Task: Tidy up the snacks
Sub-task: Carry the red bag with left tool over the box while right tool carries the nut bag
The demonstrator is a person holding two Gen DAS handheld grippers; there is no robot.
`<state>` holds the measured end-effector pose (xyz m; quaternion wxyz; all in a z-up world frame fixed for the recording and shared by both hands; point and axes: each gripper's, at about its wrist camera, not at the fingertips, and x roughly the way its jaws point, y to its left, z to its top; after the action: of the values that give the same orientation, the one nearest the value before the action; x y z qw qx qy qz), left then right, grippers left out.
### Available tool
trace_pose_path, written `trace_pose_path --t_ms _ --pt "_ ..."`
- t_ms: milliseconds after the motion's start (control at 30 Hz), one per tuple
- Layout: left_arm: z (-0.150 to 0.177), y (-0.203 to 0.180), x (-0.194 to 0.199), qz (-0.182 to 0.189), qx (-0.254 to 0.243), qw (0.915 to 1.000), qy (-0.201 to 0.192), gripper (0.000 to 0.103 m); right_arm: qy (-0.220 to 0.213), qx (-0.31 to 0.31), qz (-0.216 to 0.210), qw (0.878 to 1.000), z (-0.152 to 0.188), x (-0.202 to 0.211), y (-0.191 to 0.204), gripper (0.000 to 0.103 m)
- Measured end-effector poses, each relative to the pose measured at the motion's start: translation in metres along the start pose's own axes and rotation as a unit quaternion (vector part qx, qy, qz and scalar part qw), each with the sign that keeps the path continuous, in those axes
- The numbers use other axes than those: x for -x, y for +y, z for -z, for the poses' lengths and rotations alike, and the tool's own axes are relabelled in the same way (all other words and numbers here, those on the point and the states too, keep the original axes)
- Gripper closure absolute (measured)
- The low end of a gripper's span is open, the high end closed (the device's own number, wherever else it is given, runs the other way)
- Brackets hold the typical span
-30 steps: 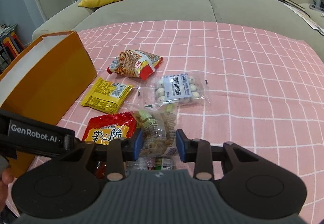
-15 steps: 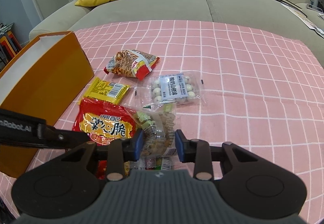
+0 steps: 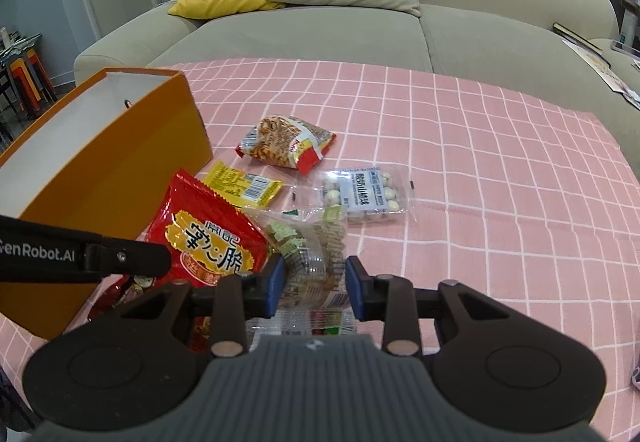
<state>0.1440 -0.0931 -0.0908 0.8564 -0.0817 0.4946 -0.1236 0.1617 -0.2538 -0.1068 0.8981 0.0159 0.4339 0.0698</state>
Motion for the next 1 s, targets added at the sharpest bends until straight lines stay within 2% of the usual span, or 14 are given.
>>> trace_pose_path --t_ms 333,567,800,1000 --pt "-0.004 0.005 0.045 -0.01 -0.023 0.999 -0.037 0.084 -0.028 0.024 -0.009 0.999 -0.009 0.03 0.022 0.073" --pt "-0.011 0.014 0.087 -0.014 -0.037 0.9962 -0.078 0.084 -0.068 0.049 -0.027 0.996 -0.02 0.056 0.047 0.073" --pt "-0.024 0.03 0.132 -0.037 -0.048 0.9906 -0.123 0.085 -0.103 0.086 -0.058 0.989 -0.036 0.076 0.085 0.073" --pt "-0.036 0.05 0.156 -0.067 -0.06 0.9853 -0.145 0.085 -0.12 0.117 -0.085 0.982 -0.05 0.084 0.121 0.073"
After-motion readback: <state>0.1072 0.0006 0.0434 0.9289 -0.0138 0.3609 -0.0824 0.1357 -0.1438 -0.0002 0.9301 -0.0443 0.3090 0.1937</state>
